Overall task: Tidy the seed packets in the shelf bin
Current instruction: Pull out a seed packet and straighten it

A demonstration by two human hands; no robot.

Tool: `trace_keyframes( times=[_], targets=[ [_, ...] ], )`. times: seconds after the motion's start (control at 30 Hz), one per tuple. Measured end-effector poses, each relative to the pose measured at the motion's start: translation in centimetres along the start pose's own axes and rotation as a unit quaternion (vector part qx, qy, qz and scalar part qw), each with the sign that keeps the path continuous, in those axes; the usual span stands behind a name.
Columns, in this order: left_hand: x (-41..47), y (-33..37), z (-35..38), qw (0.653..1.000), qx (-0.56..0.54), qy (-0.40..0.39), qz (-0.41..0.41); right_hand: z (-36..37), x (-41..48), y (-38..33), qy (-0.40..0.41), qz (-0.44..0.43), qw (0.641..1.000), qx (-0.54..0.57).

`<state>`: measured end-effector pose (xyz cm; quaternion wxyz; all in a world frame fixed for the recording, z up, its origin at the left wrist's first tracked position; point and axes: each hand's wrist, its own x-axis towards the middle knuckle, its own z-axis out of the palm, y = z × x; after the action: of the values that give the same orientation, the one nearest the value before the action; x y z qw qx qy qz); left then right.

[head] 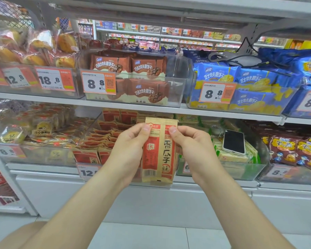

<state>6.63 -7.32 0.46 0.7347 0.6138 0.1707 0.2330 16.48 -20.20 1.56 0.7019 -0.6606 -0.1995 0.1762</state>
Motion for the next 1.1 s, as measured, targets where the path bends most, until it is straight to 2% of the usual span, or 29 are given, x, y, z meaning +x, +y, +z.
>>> trace_keyframes(
  times=[0.07, 0.17, 0.4, 0.57, 0.97, 1.1],
  targets=[
    [-0.1, 0.2, -0.1, 0.996, 0.030, 0.056, 0.059, 0.0, 0.1, 0.1, 0.013, -0.016, 0.999, -0.027],
    [-0.2, 0.0, -0.2, 0.975, 0.135, 0.083, 0.156, 0.3, -0.1, 0.1, 0.004, -0.048, 0.998, -0.049],
    [-0.7, -0.9, 0.2, 0.919, 0.308, 0.124, 0.213, 1.3, -0.7, 0.1, 0.003, -0.123, 0.991, -0.047],
    [-0.6, -0.8, 0.1, 0.916, 0.297, 0.156, 0.220, 1.8, -0.9, 0.2, -0.003, -0.157, 0.985, -0.065],
    [-0.5, -0.5, -0.2, 0.937, 0.243, 0.108, 0.228, 2.0, -0.4, 1.2, 0.040, -0.225, 0.967, -0.114],
    [-0.3, -0.4, -0.3, 0.934, 0.235, 0.127, 0.239, 2.0, -0.3, 1.4, 0.048, -0.220, 0.968, -0.111]
  ],
)
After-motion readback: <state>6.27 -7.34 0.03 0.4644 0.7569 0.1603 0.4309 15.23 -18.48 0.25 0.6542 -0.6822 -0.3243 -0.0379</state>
